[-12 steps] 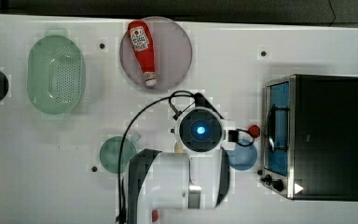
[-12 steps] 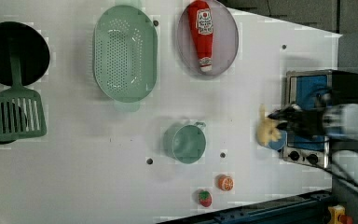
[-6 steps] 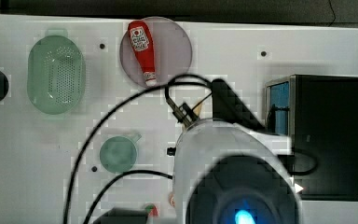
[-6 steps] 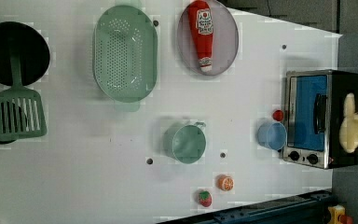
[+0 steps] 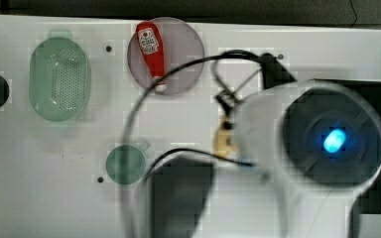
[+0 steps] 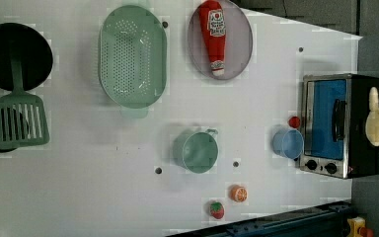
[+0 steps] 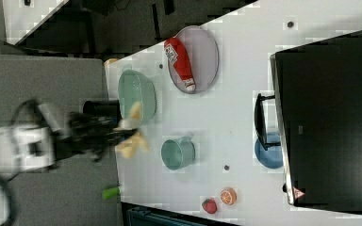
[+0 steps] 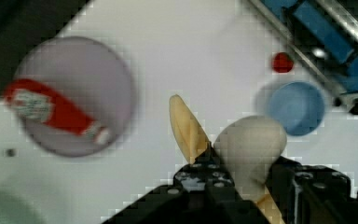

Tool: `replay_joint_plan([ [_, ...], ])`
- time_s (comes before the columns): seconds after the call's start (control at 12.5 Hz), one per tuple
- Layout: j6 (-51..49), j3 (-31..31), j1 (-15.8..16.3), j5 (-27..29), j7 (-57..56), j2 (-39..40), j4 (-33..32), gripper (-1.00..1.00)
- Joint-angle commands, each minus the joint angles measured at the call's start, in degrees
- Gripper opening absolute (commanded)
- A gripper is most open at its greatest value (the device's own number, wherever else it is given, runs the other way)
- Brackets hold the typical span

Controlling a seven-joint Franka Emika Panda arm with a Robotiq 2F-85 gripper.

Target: Pick banana from table and place on oven.

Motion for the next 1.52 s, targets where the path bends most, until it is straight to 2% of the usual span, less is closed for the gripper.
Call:
replay_joint_plan([
  [0.08,0.4,-10.7,-4.0,-0.4,-15.3,5.3,0.9,-0.47],
  [0.32,8.3,-19.2,-4.3,-0.4,-31.3,10.3,1.0,-0.47],
  [0.56,13.7,-24.6,-4.4,-0.2,-40.7,14.8,1.0,-0.47],
  [0.64,14.0,-25.4,-4.4,-0.2,-41.5,15.8,1.2,-0.38],
  [0.72,14.0,-26.0,-4.5,-0.1,-41.6,16.6,1.3,-0.18],
  [1.04,14.2,-25.8,-4.4,0.0,-41.6,17.0,1.6,0.72],
  [1.12,14.6,-25.7,-4.4,0.0,-41.6,17.0,1.7,1.00],
  [1.52,12.3,-22.4,-2.8,-0.1,-40.0,14.6,4.9,1.00],
])
